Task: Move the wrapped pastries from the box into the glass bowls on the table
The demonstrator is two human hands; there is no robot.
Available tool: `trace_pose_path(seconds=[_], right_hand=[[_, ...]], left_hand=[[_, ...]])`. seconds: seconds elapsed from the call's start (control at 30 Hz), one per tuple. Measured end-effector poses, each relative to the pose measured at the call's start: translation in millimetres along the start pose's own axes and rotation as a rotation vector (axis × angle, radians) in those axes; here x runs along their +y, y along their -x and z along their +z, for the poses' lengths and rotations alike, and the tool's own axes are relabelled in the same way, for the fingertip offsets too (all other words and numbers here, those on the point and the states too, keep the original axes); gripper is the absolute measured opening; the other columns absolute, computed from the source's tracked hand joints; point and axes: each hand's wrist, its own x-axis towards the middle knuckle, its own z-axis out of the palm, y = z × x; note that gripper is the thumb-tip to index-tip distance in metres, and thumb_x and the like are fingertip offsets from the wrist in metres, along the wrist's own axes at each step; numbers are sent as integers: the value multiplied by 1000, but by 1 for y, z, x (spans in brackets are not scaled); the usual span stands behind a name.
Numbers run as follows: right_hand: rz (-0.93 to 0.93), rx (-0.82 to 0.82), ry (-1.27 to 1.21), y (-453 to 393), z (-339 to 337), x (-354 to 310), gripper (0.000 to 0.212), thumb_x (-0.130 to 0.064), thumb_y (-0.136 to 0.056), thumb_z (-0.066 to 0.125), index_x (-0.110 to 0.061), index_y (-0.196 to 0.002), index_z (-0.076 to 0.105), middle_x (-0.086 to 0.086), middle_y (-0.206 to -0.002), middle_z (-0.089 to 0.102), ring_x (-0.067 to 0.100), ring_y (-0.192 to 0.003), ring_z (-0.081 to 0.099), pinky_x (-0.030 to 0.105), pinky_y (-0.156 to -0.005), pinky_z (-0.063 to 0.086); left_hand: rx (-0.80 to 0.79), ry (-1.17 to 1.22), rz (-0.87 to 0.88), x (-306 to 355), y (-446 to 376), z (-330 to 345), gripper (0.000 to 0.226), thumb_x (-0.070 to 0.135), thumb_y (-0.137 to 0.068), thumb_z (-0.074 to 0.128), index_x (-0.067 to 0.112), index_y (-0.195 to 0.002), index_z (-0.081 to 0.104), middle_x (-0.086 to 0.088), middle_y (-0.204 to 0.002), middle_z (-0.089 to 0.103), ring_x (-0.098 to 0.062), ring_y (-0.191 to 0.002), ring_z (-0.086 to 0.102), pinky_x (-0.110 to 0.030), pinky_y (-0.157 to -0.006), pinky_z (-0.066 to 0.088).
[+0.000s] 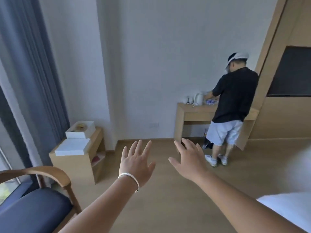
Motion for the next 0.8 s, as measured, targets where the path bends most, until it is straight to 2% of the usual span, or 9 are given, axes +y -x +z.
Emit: trace_pose_path(seconds=[0.17,0.43,0.8], right_hand=[[57,-17,-3,-19,5,64,74,-63,-91,40,-26,-152,24,6,-161,19,19,-148,11,44,-119,6],[23,-25,-50,-85,22,144,73,-63,-90,40,-26,-151,25,6,-160,20,18,-148,12,44,-118,7],[-18,-90,-84,-168,57,200,73,-62,-90,40,-27,-152,23,5,-161,18,18,-148,12,45,-119,7]], left_hand=[[3,-1,71,48,-48,29,74,60,-90,27,35,-149,-8,-1,-160,5,-19,-146,-1,-45,-117,-1],[9,-48,63,99,-131,59,72,60,-90,27,35,-149,-7,-3,-160,9,-21,-146,2,-45,-117,2],[-10,-87,23,119,-217,105,72,59,-90,27,33,-150,-2,-4,-159,11,-22,-146,4,-45,-116,3]])
